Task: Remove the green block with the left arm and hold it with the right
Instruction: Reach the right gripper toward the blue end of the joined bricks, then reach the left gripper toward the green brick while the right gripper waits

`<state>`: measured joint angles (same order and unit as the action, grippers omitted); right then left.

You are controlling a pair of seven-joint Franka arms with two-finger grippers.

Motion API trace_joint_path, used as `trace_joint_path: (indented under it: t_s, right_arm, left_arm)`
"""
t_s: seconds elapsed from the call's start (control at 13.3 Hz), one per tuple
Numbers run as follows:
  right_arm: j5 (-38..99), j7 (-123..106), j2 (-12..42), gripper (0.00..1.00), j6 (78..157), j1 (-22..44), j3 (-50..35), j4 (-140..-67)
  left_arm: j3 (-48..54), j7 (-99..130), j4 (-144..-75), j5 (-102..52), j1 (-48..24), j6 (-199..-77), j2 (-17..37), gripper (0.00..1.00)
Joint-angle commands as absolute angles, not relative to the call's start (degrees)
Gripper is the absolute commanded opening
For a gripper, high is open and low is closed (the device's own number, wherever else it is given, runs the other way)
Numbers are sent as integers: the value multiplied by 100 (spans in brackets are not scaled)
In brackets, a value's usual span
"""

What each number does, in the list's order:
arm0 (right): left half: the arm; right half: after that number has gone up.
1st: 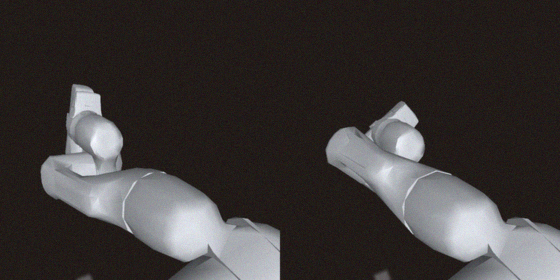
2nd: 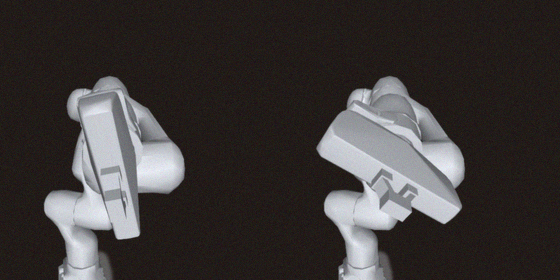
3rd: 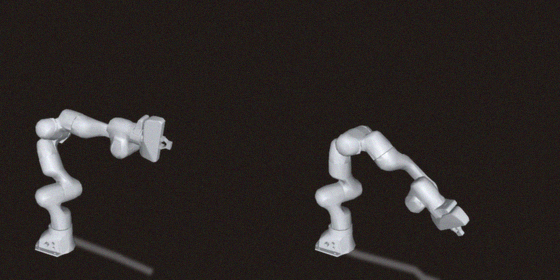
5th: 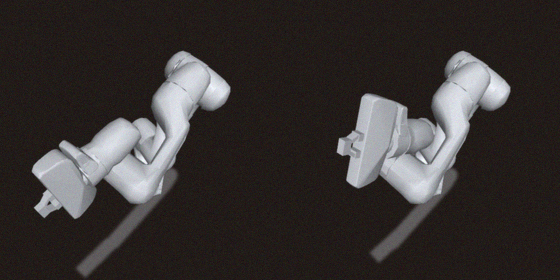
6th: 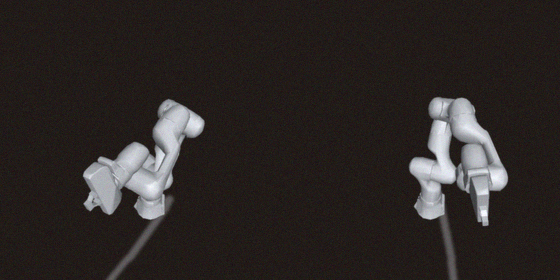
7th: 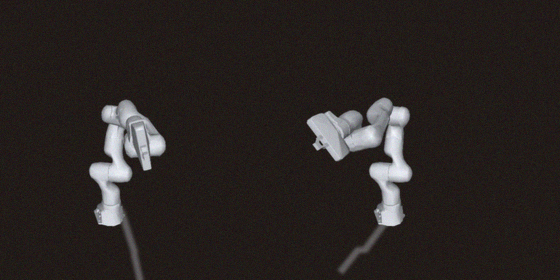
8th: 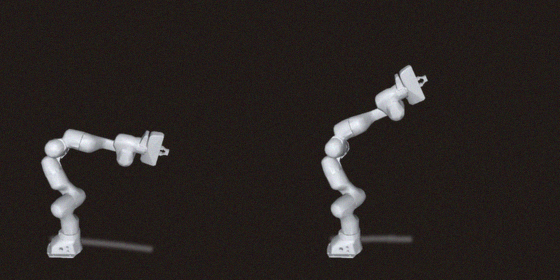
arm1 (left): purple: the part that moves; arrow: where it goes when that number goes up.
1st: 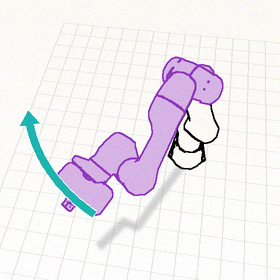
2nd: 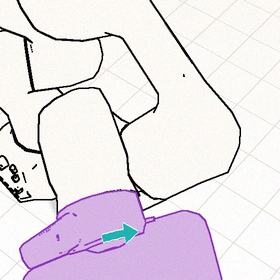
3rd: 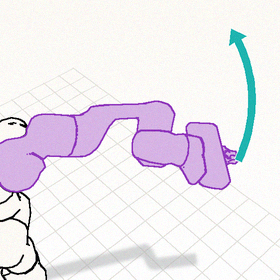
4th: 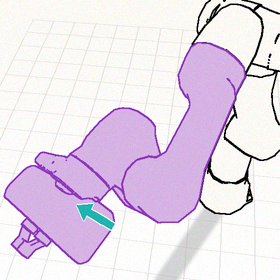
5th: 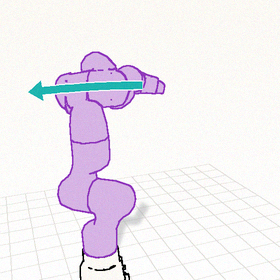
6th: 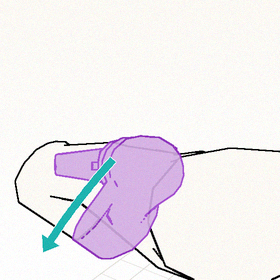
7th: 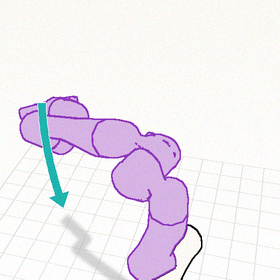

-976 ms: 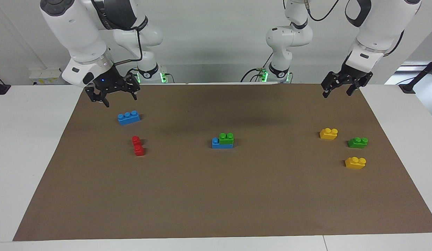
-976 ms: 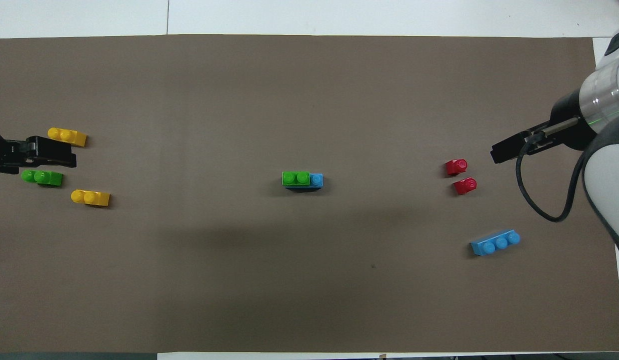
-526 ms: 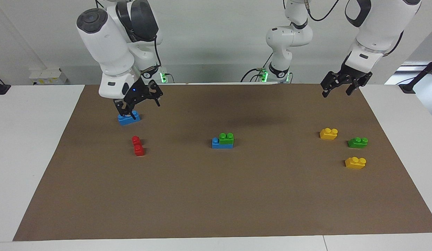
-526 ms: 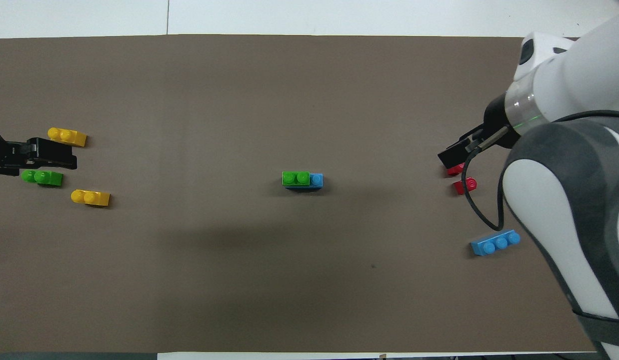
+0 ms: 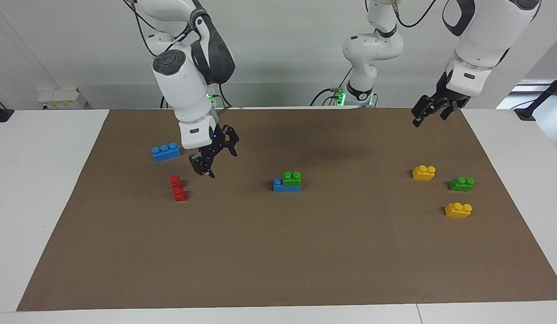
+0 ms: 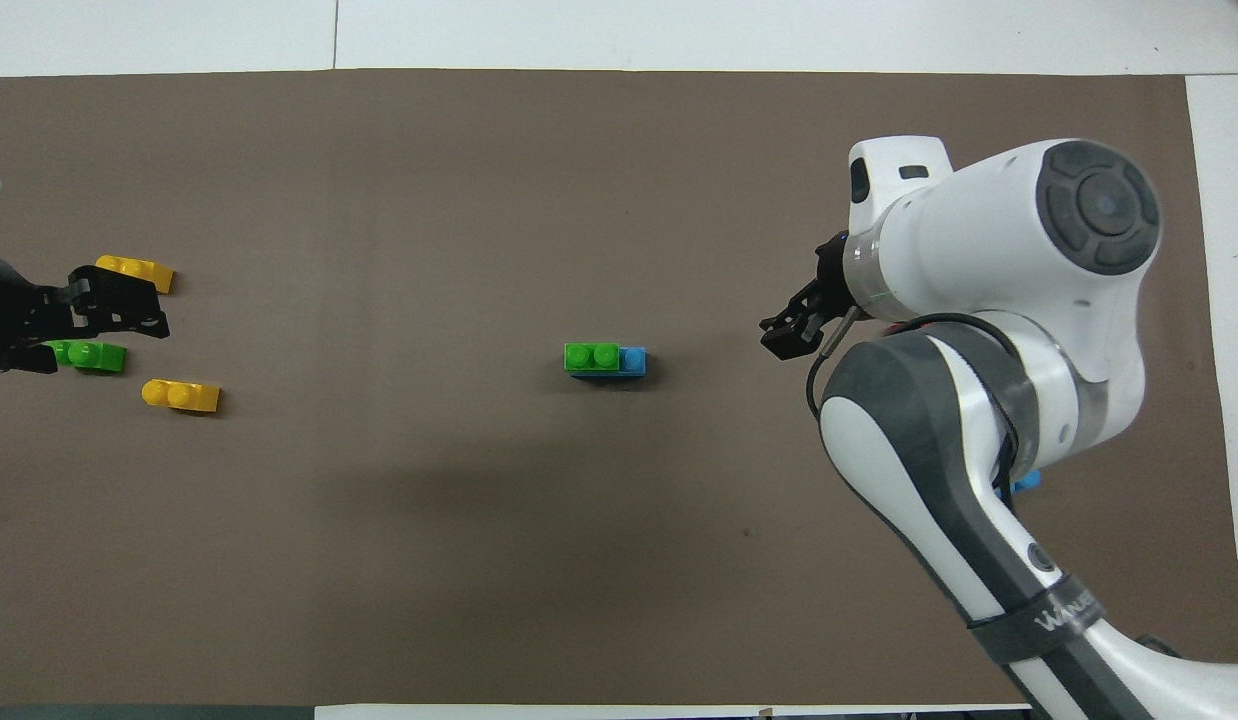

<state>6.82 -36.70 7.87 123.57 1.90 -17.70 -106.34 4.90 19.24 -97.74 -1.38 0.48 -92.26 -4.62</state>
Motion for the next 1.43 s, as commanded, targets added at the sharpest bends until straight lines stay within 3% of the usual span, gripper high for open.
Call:
trace_joint_path:
  t_s: [0.0, 0.6, 0.98, 1.35]
  right_arm:
    - [835, -4191, 790, 100, 12997, 88, -1977, -11099]
    - [826, -5824, 1335, 100, 14475, 79, -2575, -11602]
    - [826, -6055, 1433, 100, 14678, 88, -2864, -11979]
    - [817, -6405, 1547, 100, 14642, 88, -3050, -12041]
  left_arm:
    - [457, 2836, -9976, -220, -236, -9176, -650, 100]
    - [466, 5464, -10115, -272, -957, -9255, -738, 100]
    - [466, 7855, -11125, -404, -1642, -10177, -1212, 100]
    - [466, 9374, -11487, -536, -2135, -10905, -1248, 100]
